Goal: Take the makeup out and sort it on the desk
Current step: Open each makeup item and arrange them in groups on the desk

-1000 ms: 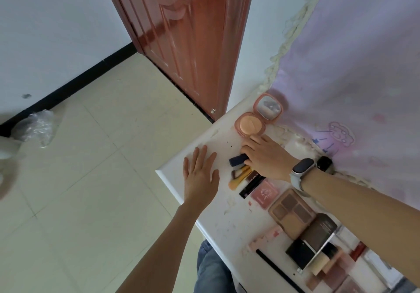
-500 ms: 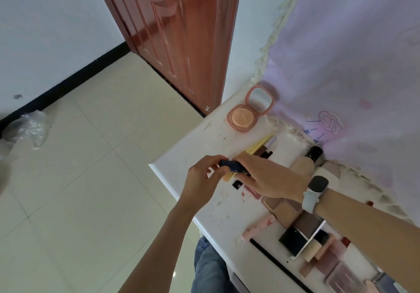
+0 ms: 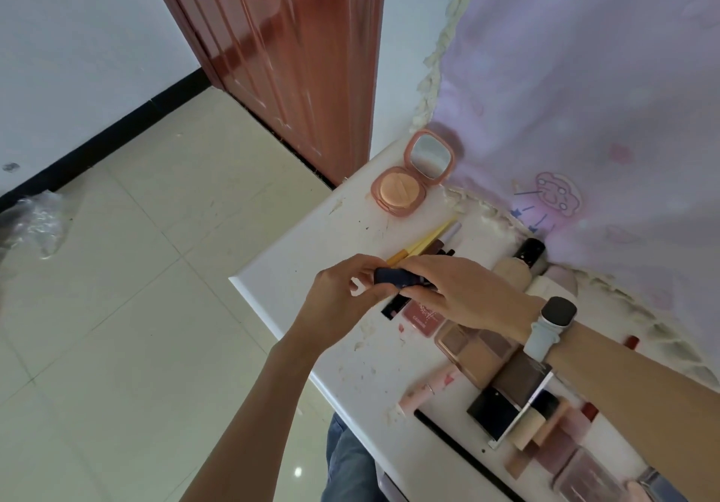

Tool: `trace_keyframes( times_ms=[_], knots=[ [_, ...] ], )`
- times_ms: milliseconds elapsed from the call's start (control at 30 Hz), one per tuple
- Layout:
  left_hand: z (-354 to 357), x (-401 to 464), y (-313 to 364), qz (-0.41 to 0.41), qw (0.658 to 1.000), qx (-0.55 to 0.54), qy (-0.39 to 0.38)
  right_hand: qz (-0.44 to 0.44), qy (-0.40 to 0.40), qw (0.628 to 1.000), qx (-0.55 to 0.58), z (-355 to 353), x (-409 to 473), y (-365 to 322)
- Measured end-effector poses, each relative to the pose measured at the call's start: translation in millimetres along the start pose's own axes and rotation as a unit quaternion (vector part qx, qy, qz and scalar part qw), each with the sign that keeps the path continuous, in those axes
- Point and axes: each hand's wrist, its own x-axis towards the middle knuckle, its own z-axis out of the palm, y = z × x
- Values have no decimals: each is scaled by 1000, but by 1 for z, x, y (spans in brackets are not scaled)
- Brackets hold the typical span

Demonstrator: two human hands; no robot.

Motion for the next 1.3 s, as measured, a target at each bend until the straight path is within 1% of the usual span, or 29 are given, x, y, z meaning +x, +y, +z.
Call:
trace_keyframes(
  times_ms=[100,200,267,333,400,467,500,567,600,633,667,700,767,800,833,900,1000,1167,1233,1300],
  knots=[
    [-1,1,0,-6,1000,28,-13,-11,3,999,-30,-1,-1,0],
    [-6,2,-3,-33,999,-13,0,17,-6,999,-31,-10,-1,4],
    [-12,2,-9,-67,996,-59,23,61,-11,998,12,-16,-1,11],
    [-15,1,-16,-93,986,-122,65,107,14,989,100,-20,-1,19],
    [-12,1,-22,-111,958,-241,106,135,77,972,174,-20,4,25],
    [-4,3,-24,-138,903,-390,120,155,154,947,235,-19,11,30],
    [0,6,-24,-152,874,-446,119,166,191,931,265,-19,16,32],
    [9,14,-20,-168,833,-517,104,169,252,908,288,-18,23,34],
    [13,18,-18,-168,823,-535,94,161,272,904,288,-17,27,35],
    [17,23,-15,-166,821,-539,89,154,282,902,289,-16,30,35],
    [21,28,-13,-166,830,-525,93,151,283,904,283,-14,33,36],
    [24,33,-10,-168,850,-487,108,150,277,912,263,-12,36,38],
    [28,42,-8,-173,905,-355,158,151,253,937,189,-7,40,40],
    [29,47,-8,-169,926,-286,180,149,242,946,156,-5,40,41],
    [30,52,-8,-158,940,-233,193,147,232,952,134,-3,39,42],
    [32,60,-7,-129,958,-168,191,144,217,960,107,-1,35,43],
    [40,70,-5,-106,971,-125,174,135,198,968,76,-2,27,45],
    [52,74,-2,-82,978,-75,176,137,155,976,75,-7,16,48],
    [55,72,-2,-71,982,-55,168,148,167,969,106,-8,14,49],
    [60,67,-2,-76,984,-49,151,171,196,955,145,-9,14,50]
  ],
)
